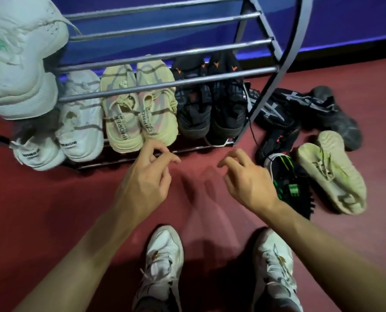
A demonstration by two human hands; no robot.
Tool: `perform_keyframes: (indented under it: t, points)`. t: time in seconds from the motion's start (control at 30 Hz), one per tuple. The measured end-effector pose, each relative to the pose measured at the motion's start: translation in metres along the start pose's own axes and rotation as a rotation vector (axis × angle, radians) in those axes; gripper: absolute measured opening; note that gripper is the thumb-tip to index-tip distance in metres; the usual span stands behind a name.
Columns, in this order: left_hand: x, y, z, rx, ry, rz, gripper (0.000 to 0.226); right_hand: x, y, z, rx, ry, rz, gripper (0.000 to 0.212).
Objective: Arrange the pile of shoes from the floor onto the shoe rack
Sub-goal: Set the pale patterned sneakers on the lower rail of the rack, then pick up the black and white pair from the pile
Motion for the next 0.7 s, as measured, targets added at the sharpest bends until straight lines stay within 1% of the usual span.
perform_keyframes:
  t: [0.1, 0.17, 0.27, 0.33, 0.43, 0.53, 0.6, 0.7]
  points:
    - [0.011, 0.039, 0.003, -0.099, 0.038, -0.013, 0.032, 0.075, 0.002, -0.034, 0.054, 0.191, -0.003, 0.015]
    - [0.021, 0.068, 0.008, -0.157, 0.074, -0.036, 0.032, 0.122, 0.000, -0.057, 0.113, 0.318, -0.002, 0.011]
    - [0.038, 0.117, 0.016, -0.245, 0.125, -0.072, 0.033, 0.181, 0.003, -0.087, 0.192, 0.439, 0.010, 0.020]
    - [0.047, 0.148, 0.023, -0.289, 0.141, -0.089, 0.035, 0.206, 0.019, -0.101, 0.176, 0.467, 0.005, 0.029]
    - [0.052, 0.185, 0.033, -0.320, 0.129, -0.117, 0.036, 0.223, 0.049, -0.113, 0.098, 0.509, -0.019, 0.037]
    - [0.050, 0.206, 0.039, -0.342, 0.109, -0.127, 0.034, 0.224, 0.051, -0.107, 0.128, 0.486, -0.051, 0.037]
    - [0.049, 0.212, 0.041, -0.353, 0.104, -0.127, 0.034, 0.223, 0.051, -0.099, 0.093, 0.482, -0.056, 0.045]
    - [0.050, 0.216, 0.044, -0.366, 0.095, -0.131, 0.034, 0.225, 0.059, -0.099, -0.035, 0.543, -0.074, 0.062]
Point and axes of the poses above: each hand's wrist, its own z-axis towards the middle knuckle, its own y-axis out of the palm, x = y × z, the point moved 9 cm from there along z, towards the middle knuckle, and after that the axes turned 1 degree about z, right-handed, at the moved point
